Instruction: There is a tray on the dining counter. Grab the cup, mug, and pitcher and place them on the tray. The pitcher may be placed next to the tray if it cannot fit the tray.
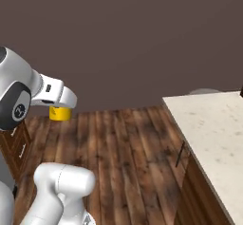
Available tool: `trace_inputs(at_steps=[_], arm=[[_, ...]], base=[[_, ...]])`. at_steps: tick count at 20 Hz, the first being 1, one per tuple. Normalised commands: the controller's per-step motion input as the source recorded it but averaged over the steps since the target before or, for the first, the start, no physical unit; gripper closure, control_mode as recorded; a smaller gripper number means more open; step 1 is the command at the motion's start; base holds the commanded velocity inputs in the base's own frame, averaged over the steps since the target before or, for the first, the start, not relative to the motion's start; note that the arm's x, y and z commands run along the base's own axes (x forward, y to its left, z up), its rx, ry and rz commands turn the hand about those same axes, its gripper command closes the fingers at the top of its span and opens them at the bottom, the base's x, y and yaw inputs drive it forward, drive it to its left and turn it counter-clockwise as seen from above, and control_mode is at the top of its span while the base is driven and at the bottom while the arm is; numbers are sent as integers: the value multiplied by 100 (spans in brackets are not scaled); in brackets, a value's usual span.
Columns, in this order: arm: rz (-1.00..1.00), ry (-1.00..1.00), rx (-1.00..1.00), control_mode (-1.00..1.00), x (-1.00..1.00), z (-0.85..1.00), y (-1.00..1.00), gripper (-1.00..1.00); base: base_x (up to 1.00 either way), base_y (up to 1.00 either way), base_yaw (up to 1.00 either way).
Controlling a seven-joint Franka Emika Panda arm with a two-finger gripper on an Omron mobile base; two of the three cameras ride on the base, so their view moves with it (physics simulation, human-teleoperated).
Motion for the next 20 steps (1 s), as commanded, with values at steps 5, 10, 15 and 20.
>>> trace_inputs(at_steps=[5,10,15,20], arm=[[0,0,0,100,0,0,0,100],[0,0,0,100,0,0,0,100],[0,0,0,100,0,0,0,100],[0,0,0,100,0,0,0,100]], base=[[100,48,-7],[100,63,-22],[100,92,-54],[83,94,-86]])
